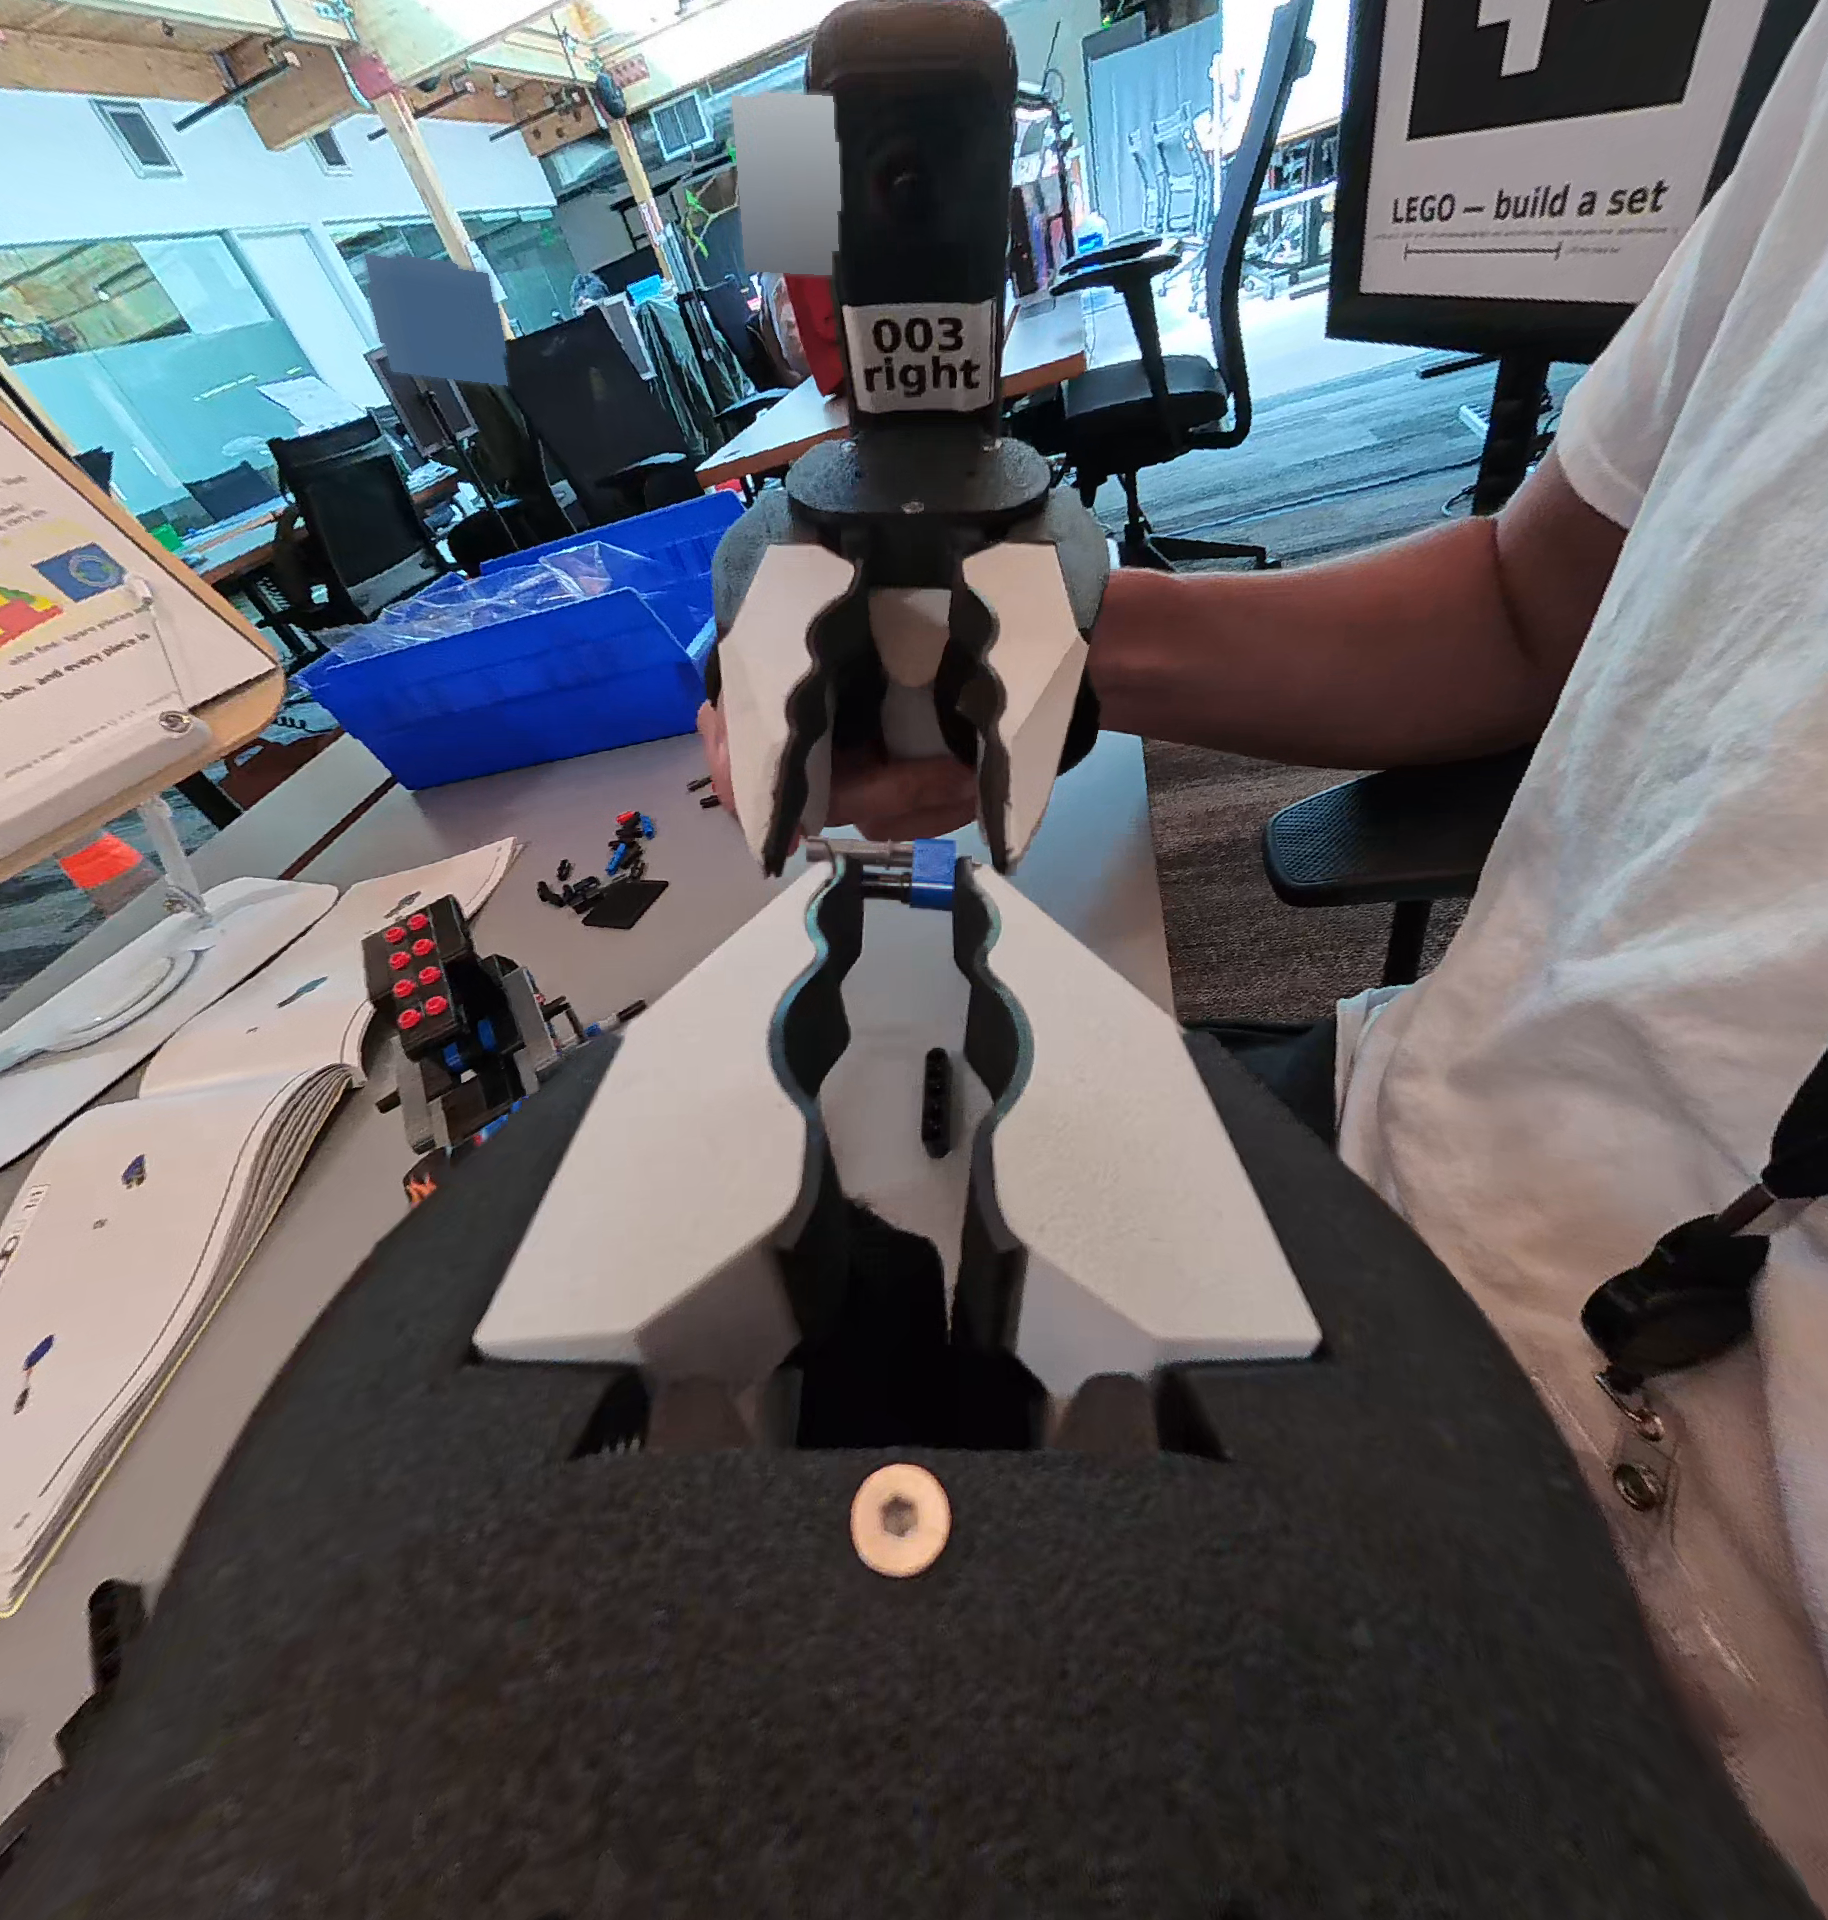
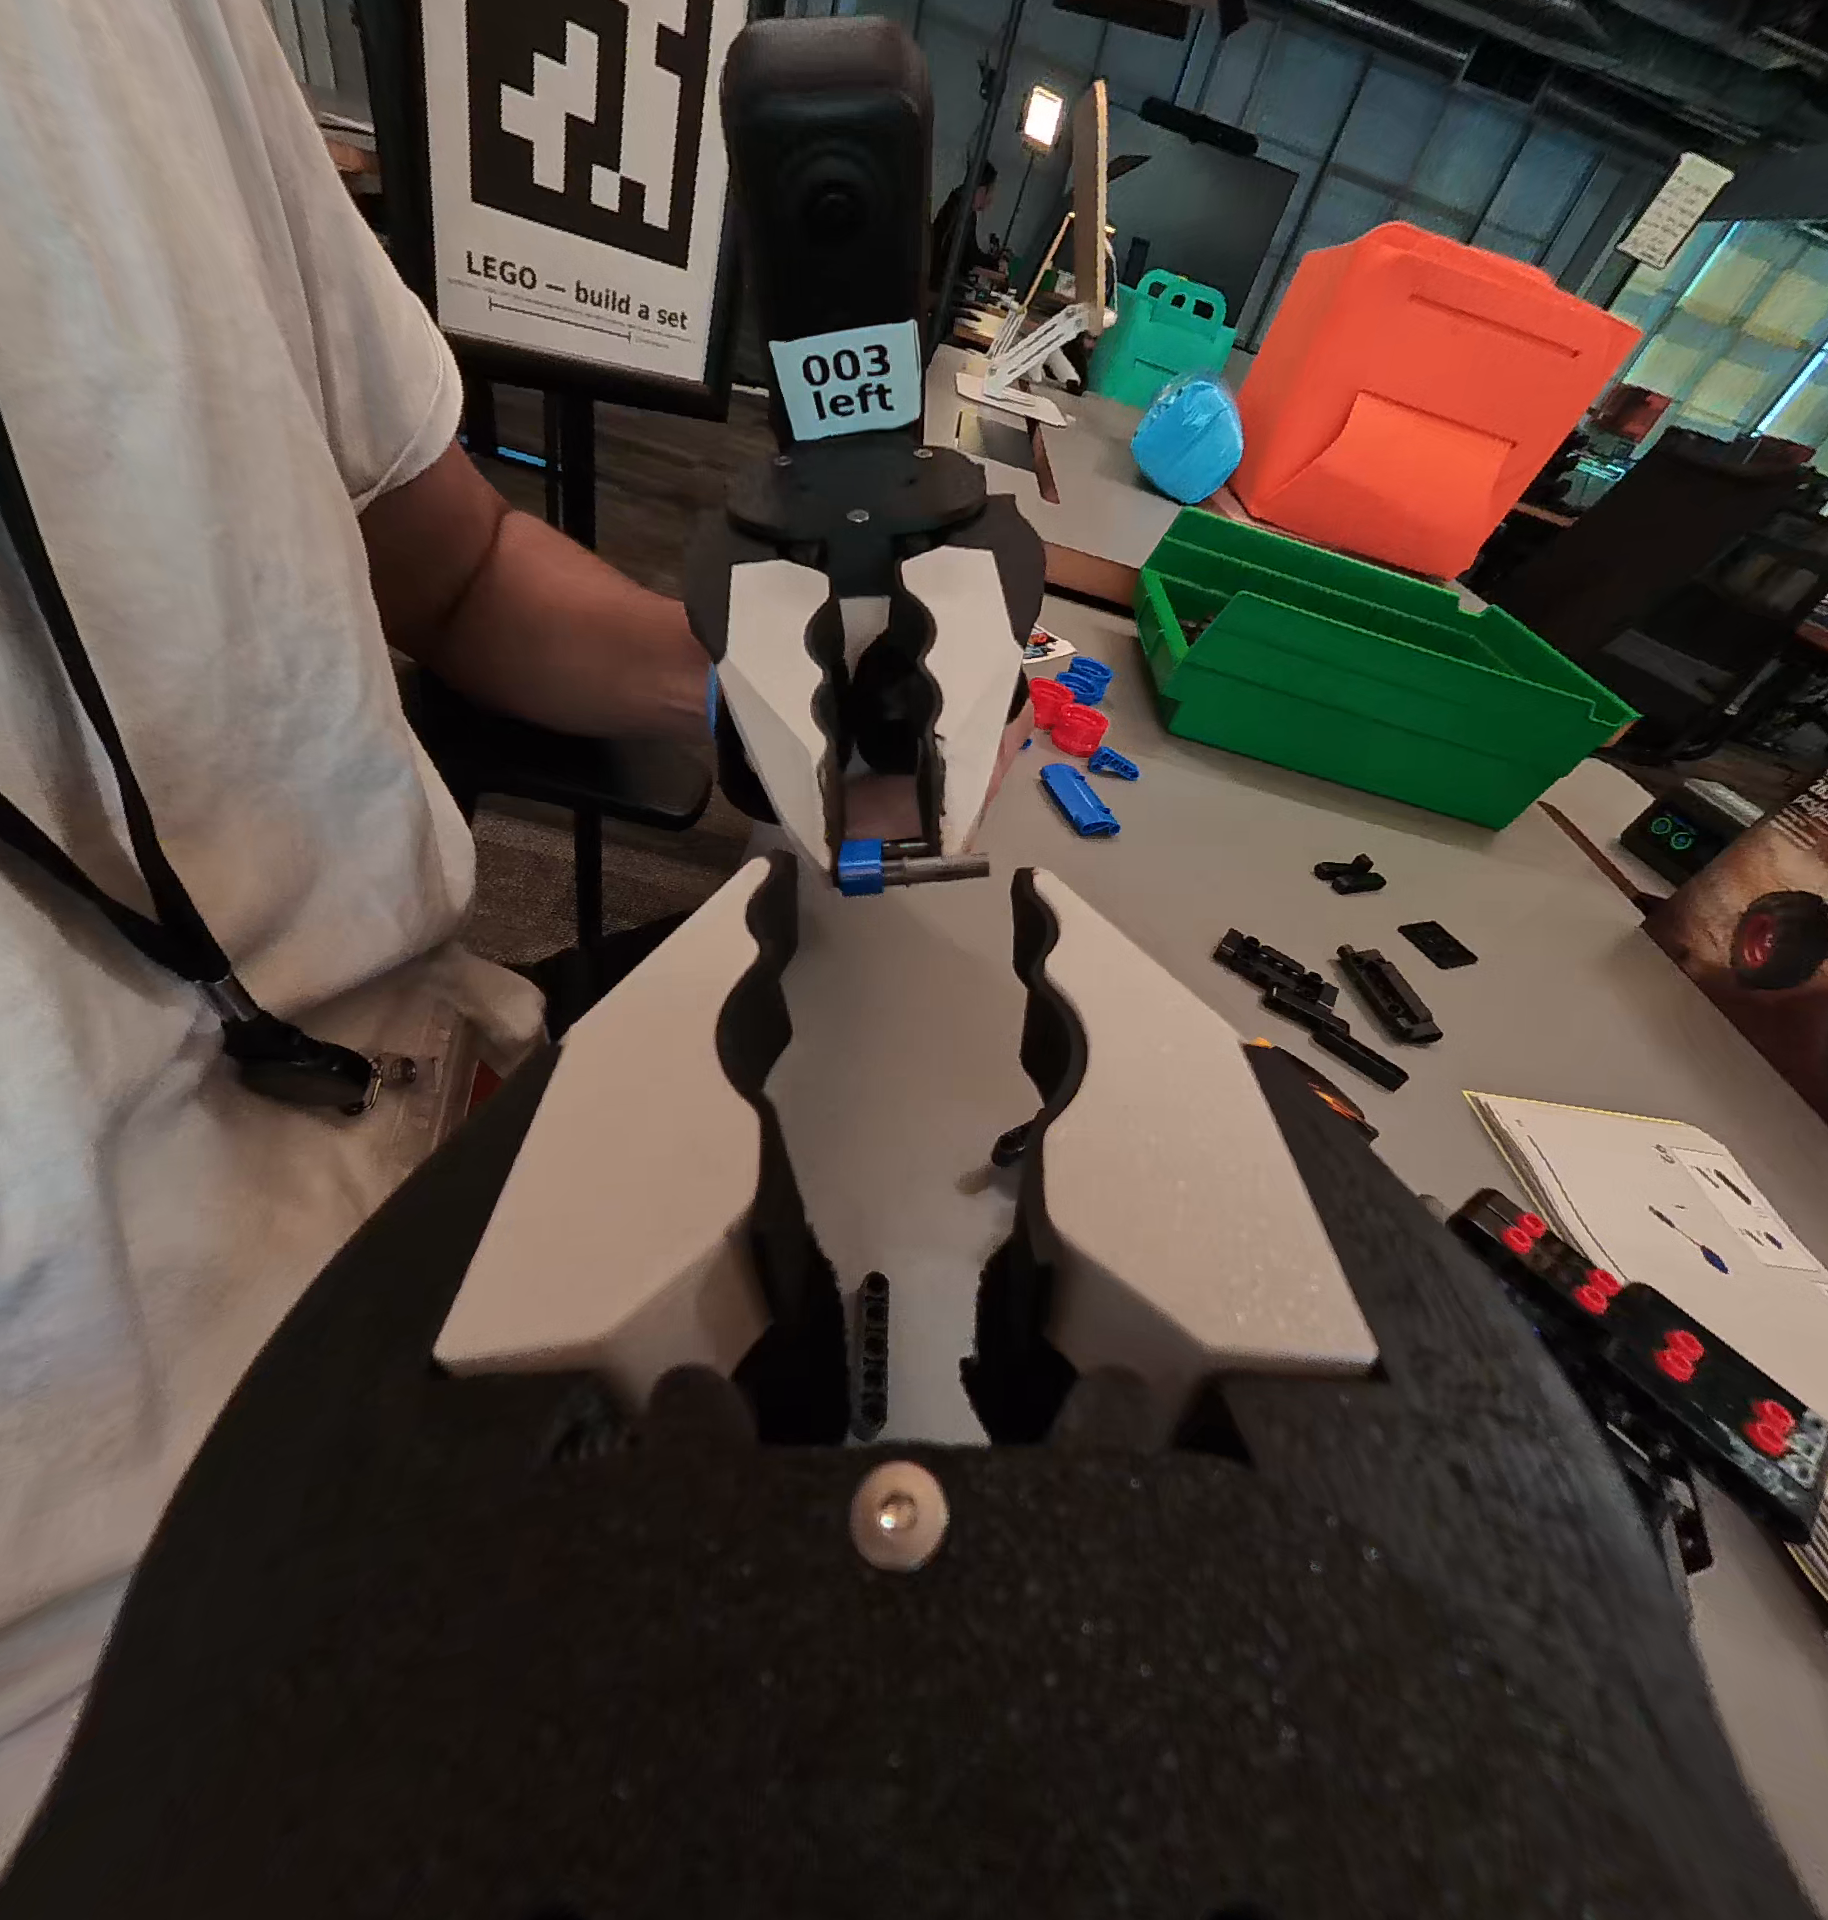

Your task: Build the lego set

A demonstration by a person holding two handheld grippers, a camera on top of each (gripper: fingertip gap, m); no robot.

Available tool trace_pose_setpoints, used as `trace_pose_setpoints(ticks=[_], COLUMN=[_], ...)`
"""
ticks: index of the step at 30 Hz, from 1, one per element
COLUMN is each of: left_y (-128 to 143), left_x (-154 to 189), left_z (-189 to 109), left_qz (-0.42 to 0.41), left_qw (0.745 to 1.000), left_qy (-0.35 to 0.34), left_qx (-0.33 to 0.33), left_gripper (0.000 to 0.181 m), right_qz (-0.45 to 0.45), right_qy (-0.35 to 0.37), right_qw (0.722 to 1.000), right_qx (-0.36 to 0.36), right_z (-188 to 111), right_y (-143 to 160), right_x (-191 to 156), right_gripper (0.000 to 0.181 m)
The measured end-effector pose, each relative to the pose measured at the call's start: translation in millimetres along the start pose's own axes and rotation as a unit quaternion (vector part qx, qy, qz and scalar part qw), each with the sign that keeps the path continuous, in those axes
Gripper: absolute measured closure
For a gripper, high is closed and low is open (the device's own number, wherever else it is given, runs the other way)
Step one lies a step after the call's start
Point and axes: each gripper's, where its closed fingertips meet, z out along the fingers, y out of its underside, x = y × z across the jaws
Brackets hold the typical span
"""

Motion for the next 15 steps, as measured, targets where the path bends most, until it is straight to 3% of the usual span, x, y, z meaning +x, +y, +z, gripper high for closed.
trace_pose_setpoints(ticks=[15], left_y=[0.2], left_x=[5.5], left_z=[1.5], left_qz=[-0.022], left_qw=[1.000], left_qy=[0.019], left_qx=[-0.003], left_gripper=[0.166], right_qz=[-0.005], right_qy=[-0.019], right_qw=[1.000], right_qx=[-0.003], right_z=[0.4], right_y=[3.8], right_x=[-8.6], right_gripper=[0.154])
